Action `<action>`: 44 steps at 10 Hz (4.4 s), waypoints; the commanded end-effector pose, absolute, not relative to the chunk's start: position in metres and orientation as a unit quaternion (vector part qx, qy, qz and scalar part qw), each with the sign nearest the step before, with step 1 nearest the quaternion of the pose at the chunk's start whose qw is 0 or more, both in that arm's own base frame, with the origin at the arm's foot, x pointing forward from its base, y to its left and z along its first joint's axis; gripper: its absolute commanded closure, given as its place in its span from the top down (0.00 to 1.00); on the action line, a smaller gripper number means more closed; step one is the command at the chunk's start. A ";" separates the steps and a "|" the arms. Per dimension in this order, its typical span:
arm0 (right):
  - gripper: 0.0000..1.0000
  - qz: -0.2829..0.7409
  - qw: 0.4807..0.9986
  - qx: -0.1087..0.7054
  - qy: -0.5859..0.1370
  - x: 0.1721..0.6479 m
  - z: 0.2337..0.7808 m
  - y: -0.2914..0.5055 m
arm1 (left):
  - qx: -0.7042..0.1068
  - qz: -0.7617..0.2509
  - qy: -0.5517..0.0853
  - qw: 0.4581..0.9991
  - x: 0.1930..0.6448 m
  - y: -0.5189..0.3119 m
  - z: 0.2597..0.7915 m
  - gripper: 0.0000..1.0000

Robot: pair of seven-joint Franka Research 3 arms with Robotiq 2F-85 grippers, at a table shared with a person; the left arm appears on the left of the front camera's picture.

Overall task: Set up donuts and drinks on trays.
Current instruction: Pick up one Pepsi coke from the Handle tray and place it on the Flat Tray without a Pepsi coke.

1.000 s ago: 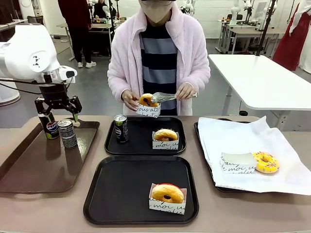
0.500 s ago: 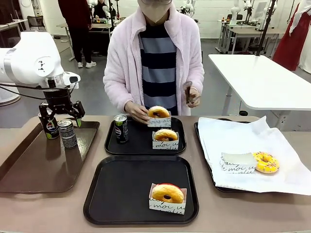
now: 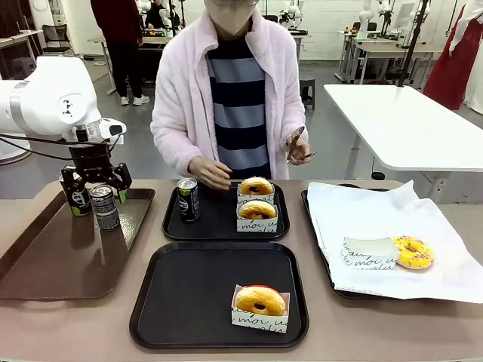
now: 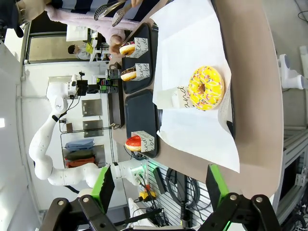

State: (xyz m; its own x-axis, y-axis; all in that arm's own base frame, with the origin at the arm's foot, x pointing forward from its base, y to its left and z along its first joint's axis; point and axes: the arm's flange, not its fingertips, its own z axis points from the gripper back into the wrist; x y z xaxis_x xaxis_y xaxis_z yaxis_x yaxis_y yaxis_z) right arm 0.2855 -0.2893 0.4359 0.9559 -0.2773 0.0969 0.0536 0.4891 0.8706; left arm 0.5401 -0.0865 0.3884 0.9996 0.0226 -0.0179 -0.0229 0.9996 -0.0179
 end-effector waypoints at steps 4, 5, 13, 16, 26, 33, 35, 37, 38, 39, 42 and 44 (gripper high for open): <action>1.00 -0.094 0.854 0.499 -0.115 0.285 0.436 -0.290 | -0.014 -0.002 0.005 1.000 0.539 -0.083 0.392 0.00; 1.00 -0.094 0.854 0.499 -0.115 0.285 0.436 -0.290 | -0.011 -0.010 0.004 1.000 0.537 -0.082 0.395 0.00; 1.00 -0.094 0.854 0.499 -0.115 0.285 0.436 -0.290 | 0.019 -0.059 -0.040 0.997 0.395 -0.103 0.514 0.00; 1.00 -0.094 0.854 0.499 -0.115 0.285 0.436 -0.290 | 0.019 -0.055 -0.022 0.998 0.407 -0.108 0.517 0.00; 1.00 -0.094 0.854 0.499 -0.115 0.285 0.436 -0.290 | 0.064 -0.187 -0.110 0.974 0.387 -0.200 0.548 0.58; 1.00 -0.094 0.854 0.499 -0.115 0.285 0.436 -0.290 | 0.075 -0.391 -0.137 0.907 0.371 -0.353 0.574 0.58; 1.00 -0.094 0.854 0.499 -0.115 0.285 0.436 -0.290 | 0.031 -0.435 -0.081 0.896 0.392 -0.373 0.555 0.58; 1.00 -0.094 0.854 0.499 -0.115 0.285 0.436 -0.290 | 0.083 -0.424 -0.079 0.898 0.407 -0.382 0.542 0.58; 1.00 -0.094 0.854 0.499 -0.115 0.285 0.436 -0.290 | 0.048 -0.425 -0.084 0.900 0.390 -0.377 0.537 0.58; 1.00 -0.094 0.854 0.499 -0.115 0.285 0.436 -0.290 | 0.048 -0.425 -0.084 0.900 0.390 -0.377 0.537 0.58; 1.00 -0.094 0.854 0.499 -0.115 0.285 0.436 -0.290 | 0.048 -0.425 -0.084 0.900 0.390 -0.377 0.537 0.58; 1.00 -0.094 0.854 0.499 -0.115 0.285 0.436 -0.290 | 0.041 -0.423 -0.049 0.904 0.397 -0.376 0.522 0.58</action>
